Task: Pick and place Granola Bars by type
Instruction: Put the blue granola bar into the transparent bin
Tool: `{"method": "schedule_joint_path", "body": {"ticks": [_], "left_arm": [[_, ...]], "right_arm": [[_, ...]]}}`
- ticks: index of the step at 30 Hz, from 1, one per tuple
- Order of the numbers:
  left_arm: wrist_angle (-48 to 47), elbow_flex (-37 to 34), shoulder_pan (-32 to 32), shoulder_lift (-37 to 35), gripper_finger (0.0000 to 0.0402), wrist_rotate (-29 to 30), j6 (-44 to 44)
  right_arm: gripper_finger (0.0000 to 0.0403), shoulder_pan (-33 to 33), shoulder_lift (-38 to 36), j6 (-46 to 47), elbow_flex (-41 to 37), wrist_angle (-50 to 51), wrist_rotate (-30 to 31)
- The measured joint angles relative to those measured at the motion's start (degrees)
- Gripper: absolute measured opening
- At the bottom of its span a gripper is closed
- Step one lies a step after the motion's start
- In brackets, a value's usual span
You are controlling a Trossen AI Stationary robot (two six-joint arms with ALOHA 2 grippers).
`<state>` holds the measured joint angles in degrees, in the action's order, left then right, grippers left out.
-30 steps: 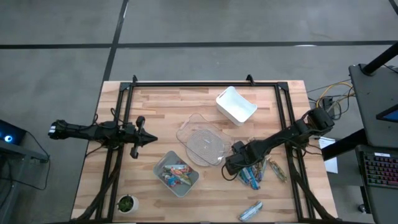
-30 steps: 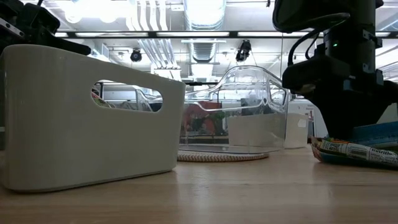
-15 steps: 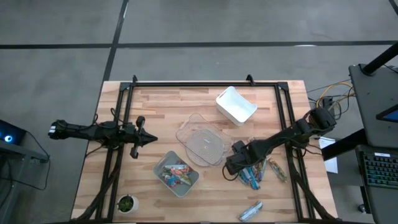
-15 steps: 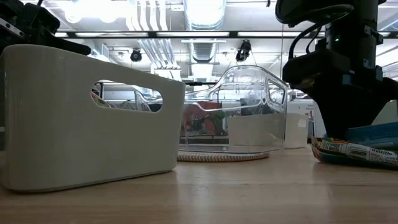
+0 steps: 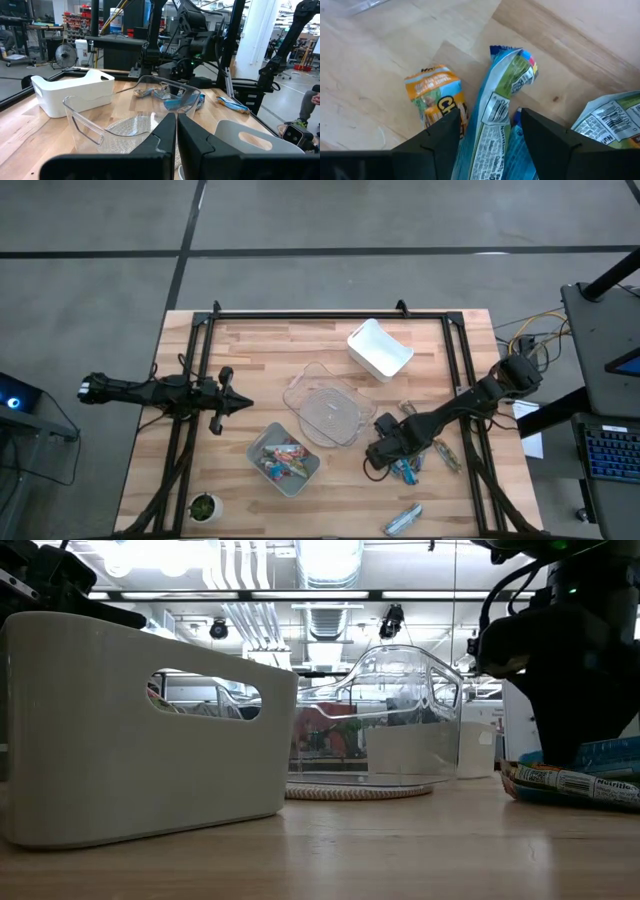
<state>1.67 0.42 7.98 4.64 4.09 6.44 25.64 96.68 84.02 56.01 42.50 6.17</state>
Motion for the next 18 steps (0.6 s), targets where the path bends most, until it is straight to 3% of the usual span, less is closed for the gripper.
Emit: {"method": "schedule_joint_path", "body": {"ticks": [18], "left_arm": [[0.00,0.01,0.00,0.02,0.0000,0.00,0.00]], "right_arm": [[0.0176,0.64,0.20,0.01,-2.40,-5.96,1.49]]}}
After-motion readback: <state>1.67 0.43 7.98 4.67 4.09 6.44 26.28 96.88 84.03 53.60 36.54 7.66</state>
